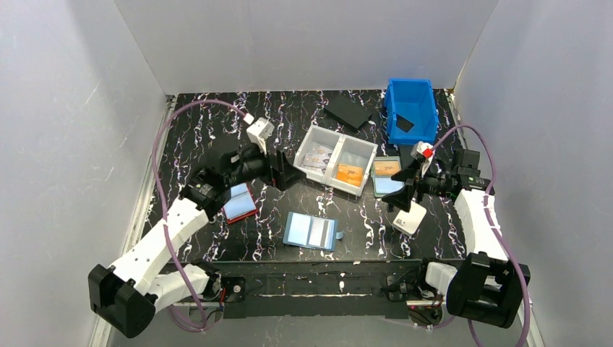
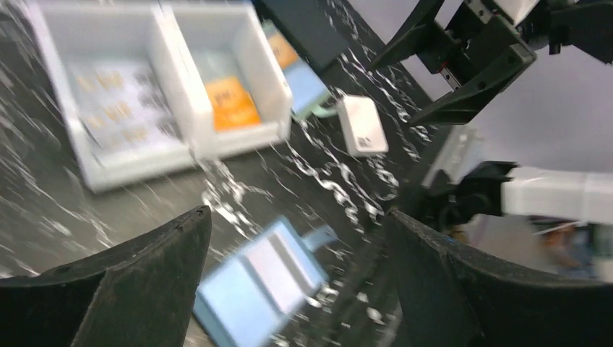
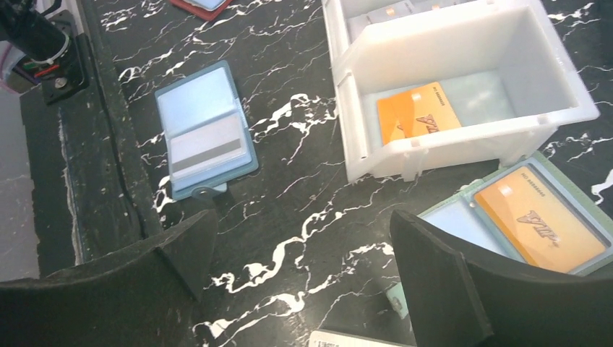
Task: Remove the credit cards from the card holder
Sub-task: Remove the credit card from the card holder.
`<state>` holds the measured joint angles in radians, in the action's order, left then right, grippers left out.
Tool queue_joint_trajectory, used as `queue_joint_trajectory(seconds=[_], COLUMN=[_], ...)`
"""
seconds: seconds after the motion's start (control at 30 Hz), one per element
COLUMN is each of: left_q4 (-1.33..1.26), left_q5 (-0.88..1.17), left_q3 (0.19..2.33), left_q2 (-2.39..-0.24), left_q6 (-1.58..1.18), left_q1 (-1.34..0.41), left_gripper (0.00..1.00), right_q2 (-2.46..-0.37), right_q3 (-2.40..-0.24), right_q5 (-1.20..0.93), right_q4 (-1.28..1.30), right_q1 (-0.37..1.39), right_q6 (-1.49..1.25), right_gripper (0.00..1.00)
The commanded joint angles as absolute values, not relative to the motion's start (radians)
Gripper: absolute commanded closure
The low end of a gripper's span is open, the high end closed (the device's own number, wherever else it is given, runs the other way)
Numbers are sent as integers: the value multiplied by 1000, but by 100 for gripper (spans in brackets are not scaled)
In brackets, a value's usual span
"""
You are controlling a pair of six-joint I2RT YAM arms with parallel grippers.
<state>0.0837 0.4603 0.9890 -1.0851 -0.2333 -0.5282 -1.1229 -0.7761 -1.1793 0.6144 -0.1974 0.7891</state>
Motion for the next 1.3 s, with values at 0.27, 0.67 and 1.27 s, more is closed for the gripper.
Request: queue_joint_trajectory(seconds=[0.27, 0.67, 1.27], left_q4=[-56, 63, 141], left_q5=[625, 388, 211], left_q3=[709, 640, 452], left_q2=[-1095, -1035, -716], left_q6=[-772, -651, -667], left_q1=[-515, -516, -516], left_gripper=[23, 18, 6], right_q2=[-1067, -978, -1143], right_q3=[-772, -691, -943], right_q5=[-1109, -948, -836], right_q4=[773, 608, 1106], right_q1=[-204, -209, -216], right_q6=[870, 728, 1071], right_gripper=[2, 2, 0])
